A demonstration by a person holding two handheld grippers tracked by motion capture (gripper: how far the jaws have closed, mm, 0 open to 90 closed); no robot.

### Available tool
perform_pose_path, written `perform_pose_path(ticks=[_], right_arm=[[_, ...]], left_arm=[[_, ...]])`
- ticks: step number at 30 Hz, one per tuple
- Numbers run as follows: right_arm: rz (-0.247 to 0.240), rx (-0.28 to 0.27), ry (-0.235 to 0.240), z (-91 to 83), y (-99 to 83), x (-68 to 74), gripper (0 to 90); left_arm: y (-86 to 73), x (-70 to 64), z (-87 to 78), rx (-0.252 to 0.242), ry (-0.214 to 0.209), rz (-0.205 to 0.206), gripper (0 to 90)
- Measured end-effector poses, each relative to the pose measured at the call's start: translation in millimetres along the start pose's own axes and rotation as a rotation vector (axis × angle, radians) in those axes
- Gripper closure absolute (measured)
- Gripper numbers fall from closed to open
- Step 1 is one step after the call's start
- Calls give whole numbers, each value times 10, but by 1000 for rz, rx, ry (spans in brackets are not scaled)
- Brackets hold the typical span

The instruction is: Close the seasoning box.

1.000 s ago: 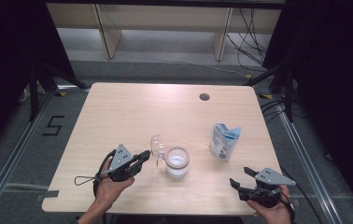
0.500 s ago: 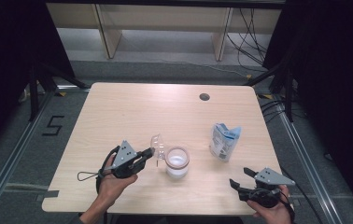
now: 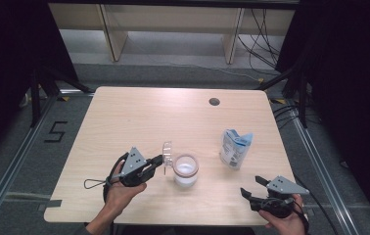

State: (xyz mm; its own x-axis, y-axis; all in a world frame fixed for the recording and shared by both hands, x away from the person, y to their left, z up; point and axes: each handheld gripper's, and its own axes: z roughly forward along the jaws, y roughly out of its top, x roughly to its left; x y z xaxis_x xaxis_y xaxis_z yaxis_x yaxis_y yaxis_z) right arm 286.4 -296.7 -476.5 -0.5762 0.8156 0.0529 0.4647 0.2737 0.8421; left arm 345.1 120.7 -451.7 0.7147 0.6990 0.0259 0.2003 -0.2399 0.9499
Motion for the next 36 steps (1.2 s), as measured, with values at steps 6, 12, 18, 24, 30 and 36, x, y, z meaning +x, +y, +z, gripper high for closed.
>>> perform_pose_path(ticks=[6,12,18,24,30,36], right_arm=[[-1,-2,0,-1,1,-1,298],[4,-2,0,4,-1,10,298],[0,2,1,-2,1,2,298],[-28,-5,0,3,2,-24,298],[4,-4,-2,1,-3,2,298],[0,1,0,-1,0,-1,298]], left_arm=[[9,-19,25,3,-10,6,877],[13,-40,53,2,-18,7,876],[20,-78,68,10,-32,-4,874],[34,-63,40,5,-23,-13,861],[59,-30,-9,3,-48,-70,726],[64,-28,-25,10,-58,-96,591]])
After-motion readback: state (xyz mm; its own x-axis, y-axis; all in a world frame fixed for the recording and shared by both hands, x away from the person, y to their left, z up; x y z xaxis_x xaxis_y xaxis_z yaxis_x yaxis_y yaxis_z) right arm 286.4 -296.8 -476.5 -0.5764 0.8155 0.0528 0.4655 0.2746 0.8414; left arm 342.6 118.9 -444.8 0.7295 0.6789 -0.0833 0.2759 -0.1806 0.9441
